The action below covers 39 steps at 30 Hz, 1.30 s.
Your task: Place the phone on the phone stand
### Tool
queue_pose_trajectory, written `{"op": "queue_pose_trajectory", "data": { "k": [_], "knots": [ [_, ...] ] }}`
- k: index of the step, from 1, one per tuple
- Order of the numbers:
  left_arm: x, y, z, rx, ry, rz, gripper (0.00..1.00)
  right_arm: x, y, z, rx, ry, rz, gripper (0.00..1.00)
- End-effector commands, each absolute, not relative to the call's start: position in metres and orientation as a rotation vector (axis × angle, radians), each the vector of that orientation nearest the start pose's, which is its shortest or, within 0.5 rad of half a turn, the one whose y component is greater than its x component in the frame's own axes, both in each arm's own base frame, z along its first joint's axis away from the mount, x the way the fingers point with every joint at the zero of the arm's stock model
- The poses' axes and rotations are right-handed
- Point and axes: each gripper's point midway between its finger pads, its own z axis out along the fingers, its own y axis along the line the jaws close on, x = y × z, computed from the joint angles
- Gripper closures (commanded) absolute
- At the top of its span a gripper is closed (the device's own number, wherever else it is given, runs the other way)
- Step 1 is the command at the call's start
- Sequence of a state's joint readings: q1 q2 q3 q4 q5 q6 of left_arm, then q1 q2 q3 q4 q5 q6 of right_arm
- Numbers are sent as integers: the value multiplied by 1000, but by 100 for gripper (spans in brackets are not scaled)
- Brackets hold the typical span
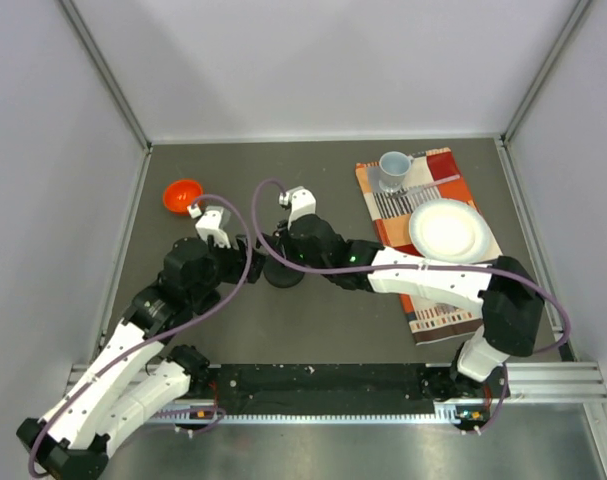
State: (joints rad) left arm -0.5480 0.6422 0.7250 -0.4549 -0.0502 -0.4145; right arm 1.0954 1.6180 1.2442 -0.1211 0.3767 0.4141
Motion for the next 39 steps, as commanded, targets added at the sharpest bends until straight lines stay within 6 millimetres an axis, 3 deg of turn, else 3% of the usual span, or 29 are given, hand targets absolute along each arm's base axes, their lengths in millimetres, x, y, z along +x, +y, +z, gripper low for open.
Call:
{"op": "queue_pose_trajectory", "data": {
  "k": [1,5,6,7,9,14,15,16,19,23,26,28,33,34,36,39],
  "knots": [
    [231,-177,246,212,1936,-715,31,282,379,227,-439,1920,527,100],
    [235,-191,248,263,1939,-757,39,289,349,215,-633,1920,509,100],
    [235,-194,249,277,1937,-763,40,282,349,208,-711,1942,582,100],
    [236,-199,249,290,1937,-777,41,294,332,207,-690,1956,563,100],
    [236,-204,251,309,1933,-790,41,290,317,209,-742,1958,561,100],
    [239,-231,243,407,1978,-872,31,290,293,219,-682,1961,540,100],
    [241,-237,250,427,1969,-891,28,290,290,217,-669,1972,530,100],
    [245,-243,242,443,2002,-897,28,290,287,214,-652,1993,517,100],
    [256,-250,245,427,2002,-881,29,293,284,212,-573,2024,512,100],
    [269,-258,251,447,1982,-774,38,293,281,215,-507,2054,522,50],
    [276,-260,249,477,1975,-640,40,287,276,213,-491,2089,516,33],
    [284,-257,244,469,1979,-558,40,283,269,218,-450,2091,514,28],
    [289,-274,236,488,1978,-590,43,275,246,237,-144,2061,585,27],
    [292,-275,234,488,1975,-584,45,269,244,229,-103,2071,610,27],
    [298,-281,230,507,1972,-567,50,261,240,247,-72,1997,690,28],
    [307,-283,226,515,1970,-493,55,251,235,246,-60,1974,733,30]
  ]
}}
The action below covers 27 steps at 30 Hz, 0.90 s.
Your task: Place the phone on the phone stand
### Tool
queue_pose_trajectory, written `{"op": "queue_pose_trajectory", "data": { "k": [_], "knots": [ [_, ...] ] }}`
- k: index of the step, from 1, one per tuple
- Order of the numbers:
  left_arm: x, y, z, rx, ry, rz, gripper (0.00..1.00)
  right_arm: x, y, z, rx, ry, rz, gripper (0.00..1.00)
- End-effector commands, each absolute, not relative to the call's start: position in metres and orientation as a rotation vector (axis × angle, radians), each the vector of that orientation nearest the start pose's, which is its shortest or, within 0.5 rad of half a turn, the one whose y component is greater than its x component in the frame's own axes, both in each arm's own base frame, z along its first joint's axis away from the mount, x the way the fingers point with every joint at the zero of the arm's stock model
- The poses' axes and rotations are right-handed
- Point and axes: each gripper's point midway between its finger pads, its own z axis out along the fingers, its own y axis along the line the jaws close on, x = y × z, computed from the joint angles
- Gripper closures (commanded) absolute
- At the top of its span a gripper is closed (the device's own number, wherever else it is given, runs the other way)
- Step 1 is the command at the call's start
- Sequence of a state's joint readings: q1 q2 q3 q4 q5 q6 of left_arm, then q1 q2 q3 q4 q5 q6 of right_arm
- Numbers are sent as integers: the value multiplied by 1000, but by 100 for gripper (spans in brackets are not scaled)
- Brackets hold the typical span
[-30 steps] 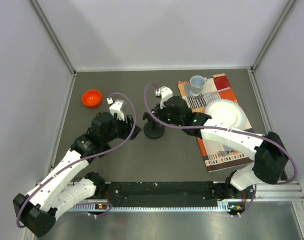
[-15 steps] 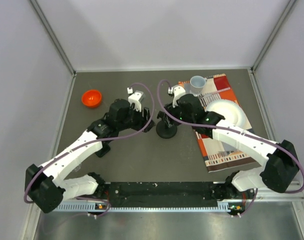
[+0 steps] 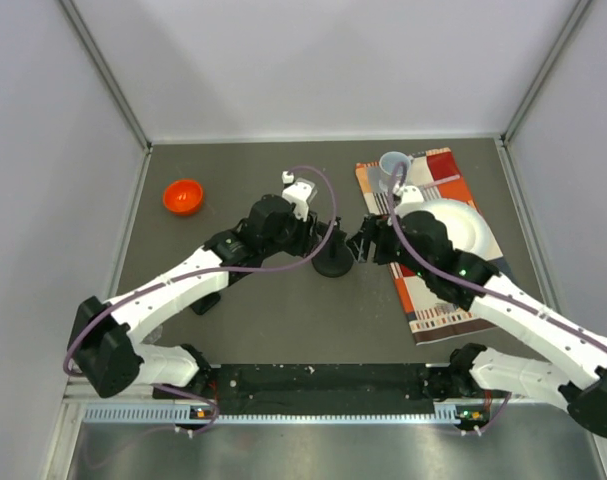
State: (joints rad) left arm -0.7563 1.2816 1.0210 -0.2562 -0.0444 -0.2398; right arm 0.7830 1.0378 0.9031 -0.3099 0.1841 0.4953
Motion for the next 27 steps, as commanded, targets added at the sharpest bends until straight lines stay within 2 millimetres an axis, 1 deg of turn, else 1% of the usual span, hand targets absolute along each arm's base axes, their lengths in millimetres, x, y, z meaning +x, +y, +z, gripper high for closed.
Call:
{"op": "queue_pose_trajectory", "data": {
  "k": [1,2,3,5,6,7,8,9,10,12,13,15,16,17,18,20,22,23,24,25,27],
  "knots": [
    [309,-284,227,525,1965,-479,56,249,237,244,-76,1980,744,32],
    [310,-287,229,527,1956,-479,56,248,238,242,-82,1988,747,33],
    [311,-289,227,534,1954,-476,56,250,240,234,-84,2011,741,34],
    [312,-292,227,533,1949,-474,56,250,247,231,-84,2032,754,36],
    [313,-294,228,529,1942,-474,56,253,251,226,-85,2047,745,36],
    [313,-296,231,525,1933,-470,56,258,251,226,-71,2041,716,36],
    [316,-294,228,512,1939,-443,57,259,254,224,-76,2047,705,37],
    [318,-294,229,506,1936,-430,58,263,257,216,-77,2068,681,38],
    [319,-294,229,502,1935,-423,61,268,259,221,-68,2056,670,39],
    [322,-292,227,487,1938,-391,66,271,265,222,-72,2051,654,40],
    [322,-292,224,489,1942,-384,75,277,266,222,-63,2044,626,41],
    [322,-290,224,470,1941,-366,84,281,273,226,-63,2035,632,41],
    [321,-290,222,468,1947,-363,90,283,277,222,-66,2046,626,41],
    [321,-290,221,465,1950,-366,93,284,279,221,-68,2046,622,42],
    [320,-291,221,457,1953,-374,94,286,282,225,-59,2033,627,42],
    [318,-291,222,450,1946,-378,98,289,287,222,-59,2033,620,42],
    [315,-293,222,453,1942,-382,100,293,289,227,-59,2008,614,43],
    [314,-293,224,453,1935,-383,100,295,291,224,-65,2009,607,43],
    [313,-293,225,452,1933,-382,100,297,292,226,-70,2007,600,44],
    [313,-292,226,447,1930,-374,100,298,293,225,-71,2013,591,47],
    [313,-290,227,429,1929,-363,100,301,295,220,-77,2030,575,58]
  ]
}}
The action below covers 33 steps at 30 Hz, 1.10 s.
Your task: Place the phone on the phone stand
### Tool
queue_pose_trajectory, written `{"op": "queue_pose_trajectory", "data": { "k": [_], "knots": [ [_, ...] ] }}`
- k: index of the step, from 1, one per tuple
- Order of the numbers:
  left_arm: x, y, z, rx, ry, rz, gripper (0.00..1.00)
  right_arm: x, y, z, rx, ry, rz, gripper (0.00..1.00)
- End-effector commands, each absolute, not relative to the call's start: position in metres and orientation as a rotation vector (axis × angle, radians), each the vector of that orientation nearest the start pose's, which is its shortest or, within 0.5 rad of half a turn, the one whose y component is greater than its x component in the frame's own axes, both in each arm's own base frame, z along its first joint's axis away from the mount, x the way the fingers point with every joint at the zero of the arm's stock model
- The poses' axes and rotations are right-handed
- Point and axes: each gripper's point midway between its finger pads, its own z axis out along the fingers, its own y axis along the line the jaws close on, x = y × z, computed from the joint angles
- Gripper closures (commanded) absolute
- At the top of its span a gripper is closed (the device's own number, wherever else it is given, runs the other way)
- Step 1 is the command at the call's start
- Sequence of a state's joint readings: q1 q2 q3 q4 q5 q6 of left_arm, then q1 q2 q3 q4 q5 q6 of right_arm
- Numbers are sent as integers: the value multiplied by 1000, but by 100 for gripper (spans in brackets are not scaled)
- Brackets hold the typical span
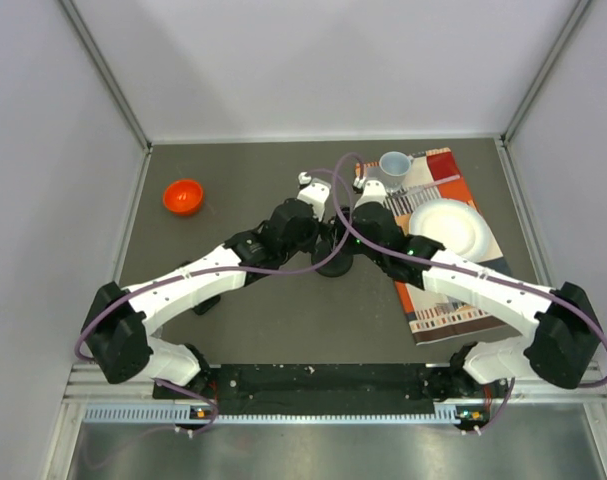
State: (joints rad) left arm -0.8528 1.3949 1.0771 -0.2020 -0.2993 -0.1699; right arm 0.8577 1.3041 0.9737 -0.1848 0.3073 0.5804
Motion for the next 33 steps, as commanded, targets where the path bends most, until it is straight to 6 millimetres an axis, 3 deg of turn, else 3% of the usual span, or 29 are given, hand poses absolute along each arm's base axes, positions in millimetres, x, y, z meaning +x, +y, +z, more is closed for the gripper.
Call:
{"op": "queue_pose_trajectory", "data": {
  "k": [1,5,9,12,20,23,24,25,30,33],
  "knots": [
    [314,-289,228,412,1926,-351,100,300,294,215,-72,2044,563,65],
    [322,-269,230,285,1931,-241,100,296,282,205,-50,2062,476,68],
    [322,-264,232,238,1926,-209,100,293,272,197,-47,2074,430,65],
    [320,-263,234,219,1920,-191,100,292,274,199,-62,2073,437,54],
    [315,-274,235,233,1923,-223,100,296,283,202,-107,2069,445,56],
    [315,-275,234,234,1923,-212,100,298,286,205,-117,2068,439,72],
    [315,-274,234,232,1922,-204,100,299,285,205,-106,2068,435,91],
    [315,-273,234,228,1919,-192,100,298,282,203,-101,2074,422,99],
    [324,-238,236,110,1912,25,100,291,264,197,-85,2074,376,100],
    [326,-232,236,107,1912,68,100,288,250,196,-82,2063,351,100]
  ]
}}
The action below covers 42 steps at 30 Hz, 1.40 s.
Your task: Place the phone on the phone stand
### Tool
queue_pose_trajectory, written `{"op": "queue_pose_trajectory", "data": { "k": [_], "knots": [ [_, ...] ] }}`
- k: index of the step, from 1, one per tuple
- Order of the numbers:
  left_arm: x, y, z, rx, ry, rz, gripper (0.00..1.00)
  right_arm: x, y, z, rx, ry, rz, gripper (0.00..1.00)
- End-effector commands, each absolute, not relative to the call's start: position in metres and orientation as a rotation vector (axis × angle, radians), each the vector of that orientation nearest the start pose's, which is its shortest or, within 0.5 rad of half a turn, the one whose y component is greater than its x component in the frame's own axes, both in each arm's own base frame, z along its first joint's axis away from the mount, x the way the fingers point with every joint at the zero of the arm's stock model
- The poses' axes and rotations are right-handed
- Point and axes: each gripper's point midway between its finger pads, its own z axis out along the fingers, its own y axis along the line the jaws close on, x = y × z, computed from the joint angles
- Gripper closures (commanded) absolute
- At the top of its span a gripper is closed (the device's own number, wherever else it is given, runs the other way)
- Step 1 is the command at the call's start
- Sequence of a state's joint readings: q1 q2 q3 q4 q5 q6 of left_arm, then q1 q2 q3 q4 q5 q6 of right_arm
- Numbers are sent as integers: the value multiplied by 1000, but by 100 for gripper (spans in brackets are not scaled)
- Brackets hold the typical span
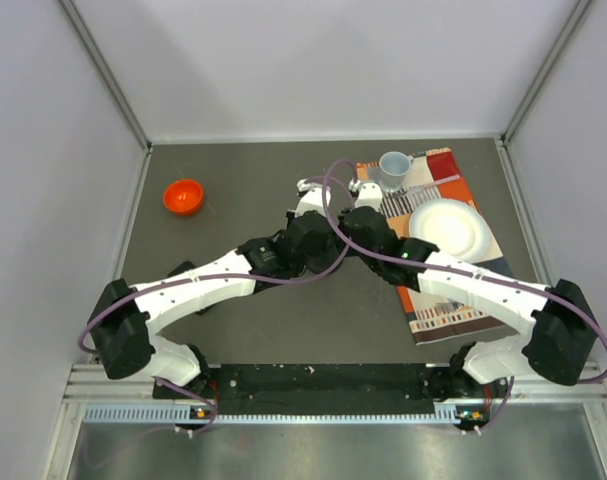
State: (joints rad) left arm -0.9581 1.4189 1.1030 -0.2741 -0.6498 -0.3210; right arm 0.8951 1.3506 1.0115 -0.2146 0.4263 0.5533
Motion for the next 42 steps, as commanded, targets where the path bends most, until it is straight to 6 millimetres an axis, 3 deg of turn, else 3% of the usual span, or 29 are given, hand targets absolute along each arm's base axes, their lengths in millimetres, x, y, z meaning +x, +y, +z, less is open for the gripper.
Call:
{"op": "queue_pose_trajectory", "data": {
  "k": [1,5,10,13,15,16,22,23,25,27,28,31,37,40,41,42],
  "knots": [
    [326,-230,236,105,1912,73,100,287,247,194,-80,2067,346,100],
    [328,-220,228,89,1930,75,100,293,221,180,-54,2087,319,100],
    [326,-220,222,116,1945,23,100,289,230,189,-107,2058,399,100],
    [327,-216,221,115,1953,64,100,292,209,182,-60,2068,277,100],
    [326,-216,223,119,1950,55,100,293,208,183,-58,2066,301,100],
    [325,-221,222,145,1956,23,100,291,211,183,-66,2067,326,100],
    [314,-262,224,269,1974,-232,100,280,275,190,-297,2071,631,100],
    [309,-271,225,298,1983,-289,100,277,283,190,-332,2083,670,89],
    [306,-272,226,279,1999,-314,100,276,293,194,-348,2072,705,78],
    [304,-269,229,264,2011,-310,81,276,294,201,-330,2057,729,74],
    [304,-268,231,265,2010,-313,64,274,295,203,-330,2049,740,67],
    [299,-265,237,270,1996,-329,47,274,295,211,-334,2036,752,59],
    [285,-258,262,259,1986,-391,35,258,284,231,-349,2005,784,38],
    [272,-243,282,245,1960,-422,29,245,269,229,-373,2007,758,27],
    [265,-231,283,239,1975,-400,24,241,261,237,-368,1985,756,26],
    [262,-220,281,210,1999,-375,23,236,253,230,-375,1999,733,24]
  ]
}}
